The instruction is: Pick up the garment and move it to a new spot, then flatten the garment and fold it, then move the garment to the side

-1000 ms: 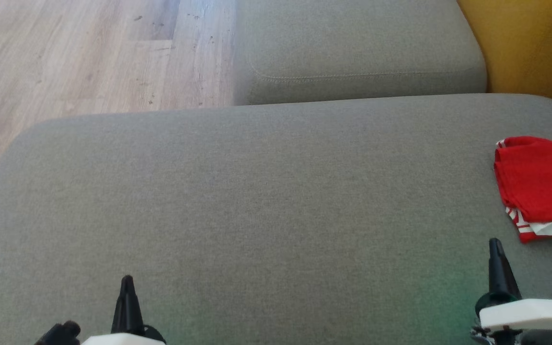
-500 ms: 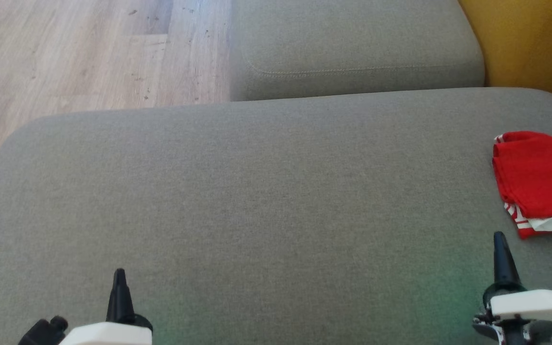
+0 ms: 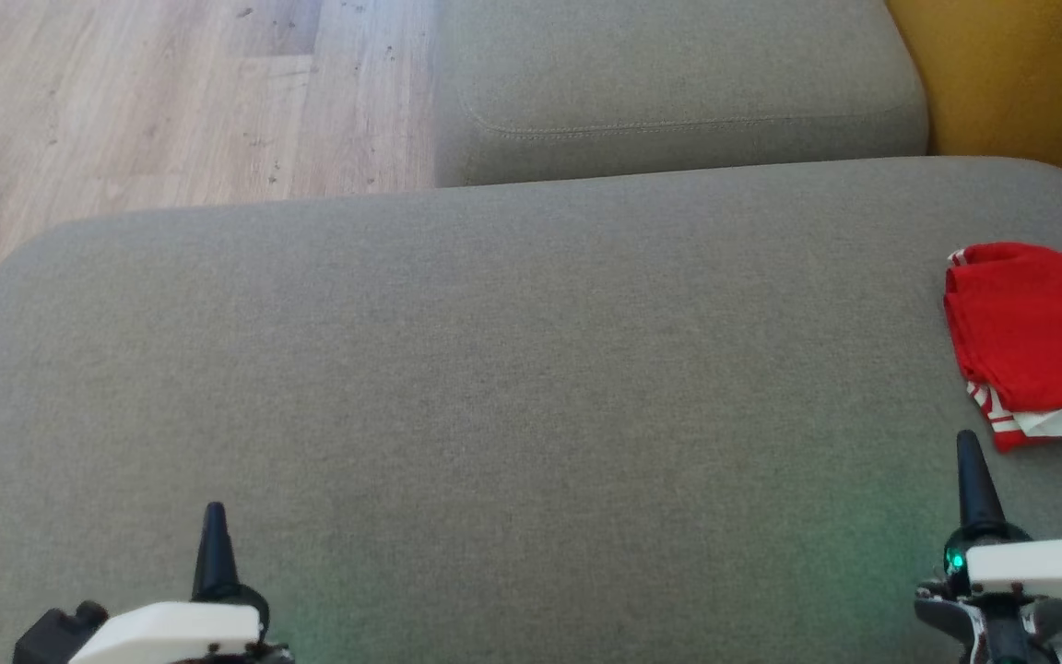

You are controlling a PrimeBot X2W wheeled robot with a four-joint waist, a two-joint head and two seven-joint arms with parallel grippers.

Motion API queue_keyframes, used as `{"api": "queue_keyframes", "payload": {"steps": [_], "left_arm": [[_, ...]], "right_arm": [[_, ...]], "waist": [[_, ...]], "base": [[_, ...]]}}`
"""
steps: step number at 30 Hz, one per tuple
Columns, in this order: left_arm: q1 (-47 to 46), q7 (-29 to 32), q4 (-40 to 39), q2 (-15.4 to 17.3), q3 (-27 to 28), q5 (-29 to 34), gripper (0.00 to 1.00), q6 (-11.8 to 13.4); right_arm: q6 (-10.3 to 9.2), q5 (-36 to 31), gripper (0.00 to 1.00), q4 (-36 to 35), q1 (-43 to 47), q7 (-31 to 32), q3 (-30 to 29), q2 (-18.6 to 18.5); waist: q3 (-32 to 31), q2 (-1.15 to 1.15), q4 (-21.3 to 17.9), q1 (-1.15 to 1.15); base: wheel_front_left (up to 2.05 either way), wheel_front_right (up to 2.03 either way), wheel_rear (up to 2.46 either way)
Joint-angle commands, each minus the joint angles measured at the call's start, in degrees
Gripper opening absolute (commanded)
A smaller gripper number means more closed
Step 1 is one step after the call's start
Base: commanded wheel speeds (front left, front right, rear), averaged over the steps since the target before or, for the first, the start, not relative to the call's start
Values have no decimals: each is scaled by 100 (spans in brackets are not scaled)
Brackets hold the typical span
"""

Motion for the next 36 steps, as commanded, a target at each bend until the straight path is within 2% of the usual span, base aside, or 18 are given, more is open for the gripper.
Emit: {"api": "queue_keyframes", "payload": {"steps": [1, 36], "left_arm": [[-374, 28, -142, 60, 235, -144, 0, -61], [-956, 628, 159, 35, 894, -2428, 0, -491]], "right_arm": [[33, 146, 0, -161, -343, 39, 39, -21], [45, 2291, 0, 18, -870, 626, -251, 68]], "waist": [[7, 0, -4, 0], [207, 0, -136, 0]], "base": [[0, 0, 0], [0, 0, 0]]}}
